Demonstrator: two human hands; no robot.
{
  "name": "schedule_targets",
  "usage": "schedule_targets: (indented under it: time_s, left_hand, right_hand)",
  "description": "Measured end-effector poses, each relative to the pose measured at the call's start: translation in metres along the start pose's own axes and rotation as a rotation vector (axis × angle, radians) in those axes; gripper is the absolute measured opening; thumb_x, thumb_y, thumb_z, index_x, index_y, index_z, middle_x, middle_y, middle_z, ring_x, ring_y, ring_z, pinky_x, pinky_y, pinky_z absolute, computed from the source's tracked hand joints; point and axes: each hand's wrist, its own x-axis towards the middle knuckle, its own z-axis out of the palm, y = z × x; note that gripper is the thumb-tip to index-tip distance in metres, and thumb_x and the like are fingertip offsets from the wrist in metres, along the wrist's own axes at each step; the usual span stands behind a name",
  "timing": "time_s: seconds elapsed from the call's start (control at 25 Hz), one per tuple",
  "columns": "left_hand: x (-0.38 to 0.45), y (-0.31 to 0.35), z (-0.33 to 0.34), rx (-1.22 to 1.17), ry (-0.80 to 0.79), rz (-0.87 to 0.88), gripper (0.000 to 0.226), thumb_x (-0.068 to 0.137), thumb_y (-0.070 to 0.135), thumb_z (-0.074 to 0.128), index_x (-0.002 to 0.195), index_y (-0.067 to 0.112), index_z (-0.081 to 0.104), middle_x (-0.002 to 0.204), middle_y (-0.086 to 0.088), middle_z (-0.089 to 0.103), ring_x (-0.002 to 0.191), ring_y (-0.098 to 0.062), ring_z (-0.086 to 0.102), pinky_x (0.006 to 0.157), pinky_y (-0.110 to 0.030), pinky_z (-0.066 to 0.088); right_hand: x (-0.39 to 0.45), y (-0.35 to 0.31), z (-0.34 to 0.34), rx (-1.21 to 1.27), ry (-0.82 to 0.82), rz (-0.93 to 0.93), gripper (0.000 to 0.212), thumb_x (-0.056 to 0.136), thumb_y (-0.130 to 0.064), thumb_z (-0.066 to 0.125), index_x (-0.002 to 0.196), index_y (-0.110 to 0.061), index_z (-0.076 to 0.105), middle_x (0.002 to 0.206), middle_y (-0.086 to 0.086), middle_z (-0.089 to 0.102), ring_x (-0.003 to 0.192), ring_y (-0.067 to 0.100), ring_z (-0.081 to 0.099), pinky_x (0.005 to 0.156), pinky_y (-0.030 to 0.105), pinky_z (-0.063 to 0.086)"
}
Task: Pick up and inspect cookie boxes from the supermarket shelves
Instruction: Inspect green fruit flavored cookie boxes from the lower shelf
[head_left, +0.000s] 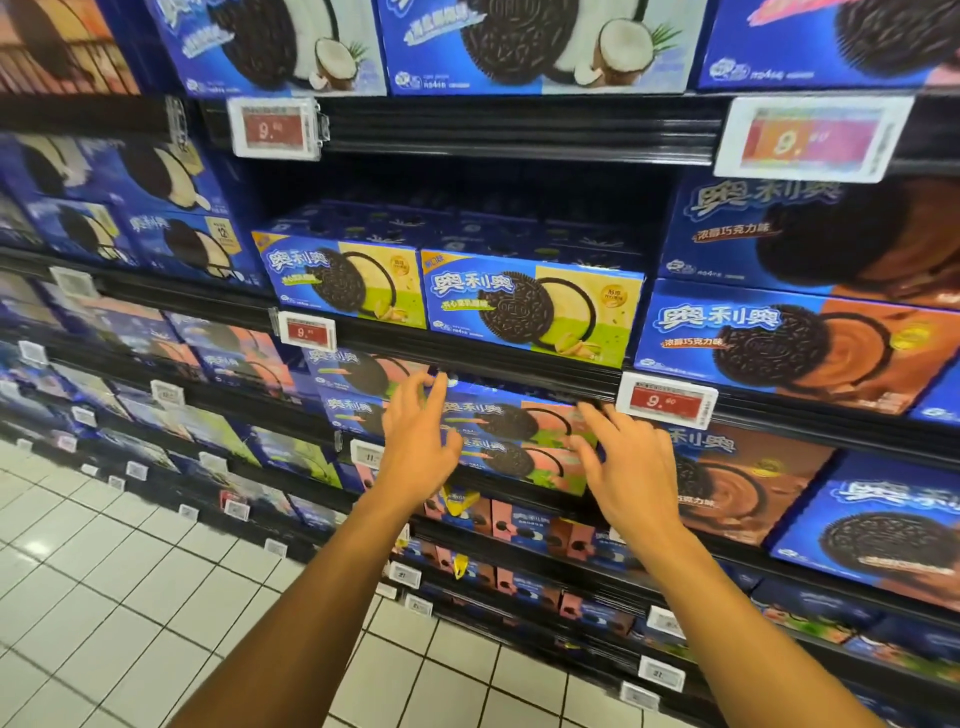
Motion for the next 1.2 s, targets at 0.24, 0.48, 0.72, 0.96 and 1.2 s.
schedule_targets:
  time_s: [0.24, 0.48, 0.72, 0.96, 1.2]
  left_hand:
    - [-0.012, 0.0, 0.005, -0.221, 0.042, -0.07, 0.061, 0.093, 0.02, 0.066, 0.147, 0.015, 0.036, 0.159, -0.005, 0.027, 0.142, -0.024, 0.032, 0.112, -0.037, 0.031]
    - [-0.013, 0.009, 0.011, -0.566, 0.105, -0.277, 0.073, 0.089, 0.017, 0.072, 0.148, 0.027, 0.032, 0.144, 0.011, 0.042, 0.135, -0.017, 0.041, 0.11, -0.036, 0.035]
    - [-0.006, 0.007, 0.006, -0.716, 0.047, -0.324, 0.064, 0.089, 0.011, 0.071, 0.144, 0.022, 0.041, 0.115, 0.025, 0.052, 0.111, 0.004, 0.057, 0.087, -0.002, 0.042]
    - [-0.015, 0.001, -0.023, -0.832, -0.012, -0.289, 0.059, 0.087, 0.009, 0.072, 0.139, 0.021, 0.046, 0.105, 0.027, 0.053, 0.085, 0.028, 0.053, 0.076, 0.004, 0.04]
    - [-0.044, -0.036, -0.044, -0.86, -0.031, -0.24, 0.04, 0.092, 0.026, 0.066, 0.125, 0.037, 0.047, 0.125, 0.012, 0.051, 0.113, 0.003, 0.053, 0.087, -0.014, 0.046]
  right_hand:
    - [-0.016, 0.001, 0.011, 0.114, 0.116, -0.047, 0.04, 0.079, -0.004, 0.08, 0.117, -0.005, 0.07, 0.116, 0.021, 0.067, 0.097, 0.044, 0.061, 0.085, 0.051, 0.052]
    - [-0.021, -0.023, 0.019, 0.188, 0.044, 0.145, 0.041, 0.091, -0.007, 0.068, 0.131, -0.007, 0.059, 0.125, 0.019, 0.057, 0.118, 0.044, 0.046, 0.112, 0.062, 0.033]
    - [-0.02, -0.033, 0.019, 0.386, -0.005, 0.288, 0.052, 0.1, -0.007, 0.055, 0.15, -0.012, 0.041, 0.149, 0.016, 0.045, 0.139, 0.032, 0.028, 0.122, 0.042, 0.008]
    - [-0.041, -0.06, 0.02, 0.608, 0.061, 0.389, 0.055, 0.102, -0.013, 0.053, 0.153, -0.025, 0.035, 0.16, -0.032, 0.007, 0.148, -0.001, 0.014, 0.12, 0.038, 0.022]
    - [-0.066, -0.096, 0.015, 0.813, 0.236, 0.512, 0.058, 0.102, -0.005, 0.052, 0.133, -0.054, 0.044, 0.152, -0.036, 0.033, 0.143, 0.003, 0.035, 0.116, 0.035, 0.037]
